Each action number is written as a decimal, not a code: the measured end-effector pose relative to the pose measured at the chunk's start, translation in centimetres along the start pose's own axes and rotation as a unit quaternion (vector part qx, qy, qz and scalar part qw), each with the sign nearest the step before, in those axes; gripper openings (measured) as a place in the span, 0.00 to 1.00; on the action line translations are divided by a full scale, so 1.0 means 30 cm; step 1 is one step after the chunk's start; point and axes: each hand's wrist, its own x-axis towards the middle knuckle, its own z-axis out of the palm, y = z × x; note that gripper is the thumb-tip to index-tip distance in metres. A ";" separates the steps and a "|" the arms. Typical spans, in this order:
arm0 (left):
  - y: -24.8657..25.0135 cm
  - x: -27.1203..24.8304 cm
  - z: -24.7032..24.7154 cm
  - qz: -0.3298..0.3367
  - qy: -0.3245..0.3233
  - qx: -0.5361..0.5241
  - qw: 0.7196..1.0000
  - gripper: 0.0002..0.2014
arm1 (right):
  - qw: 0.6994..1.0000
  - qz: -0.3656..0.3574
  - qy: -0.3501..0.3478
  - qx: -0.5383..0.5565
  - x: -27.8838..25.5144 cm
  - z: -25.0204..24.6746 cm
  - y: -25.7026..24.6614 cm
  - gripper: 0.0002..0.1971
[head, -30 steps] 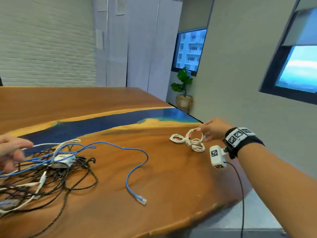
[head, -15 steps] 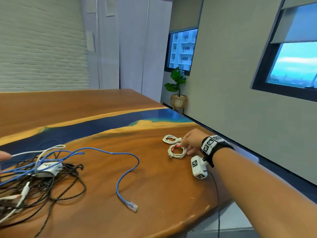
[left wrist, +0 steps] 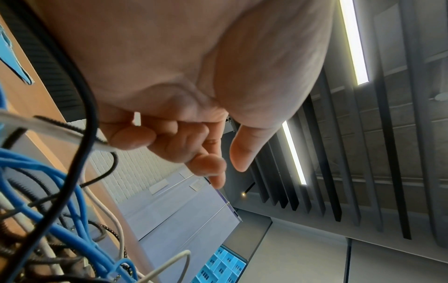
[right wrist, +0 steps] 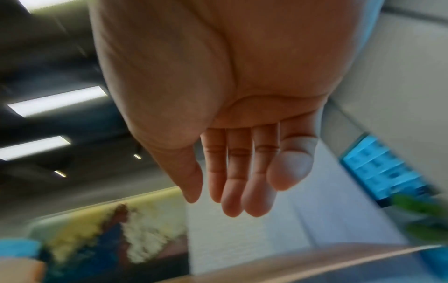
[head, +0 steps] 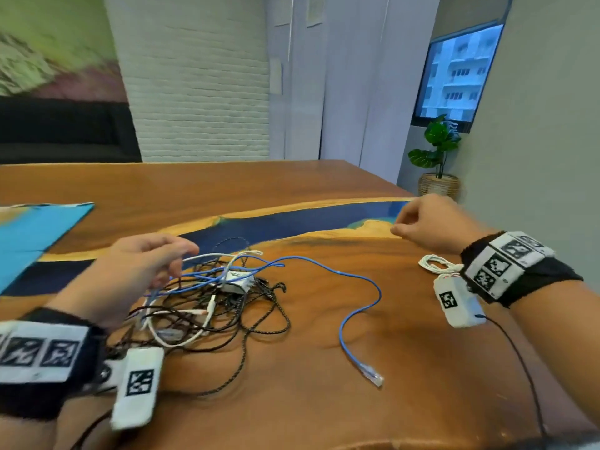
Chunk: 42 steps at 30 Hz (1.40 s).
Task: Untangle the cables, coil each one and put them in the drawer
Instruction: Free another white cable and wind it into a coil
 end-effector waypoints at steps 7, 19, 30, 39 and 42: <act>0.062 -0.047 0.007 -0.061 0.067 0.065 0.994 0.09 | 0.934 -0.253 -0.218 0.125 -0.133 0.099 -0.626 0.08; 0.068 -0.058 -0.014 -0.062 0.093 0.056 0.992 0.04 | 0.917 -0.312 -0.207 -0.141 -0.005 0.367 -0.869 0.12; 0.063 -0.061 -0.021 -0.049 0.081 0.070 0.993 0.17 | 0.903 -0.218 -0.099 0.358 0.032 0.200 -0.756 0.05; 0.060 -0.049 -0.045 0.004 0.181 0.038 0.983 0.10 | 0.881 -0.153 0.021 0.448 0.059 0.223 -0.679 0.05; 0.054 -0.034 -0.088 -0.007 0.263 -0.007 0.965 0.13 | 0.859 -0.077 0.062 0.502 0.099 0.240 -0.628 0.07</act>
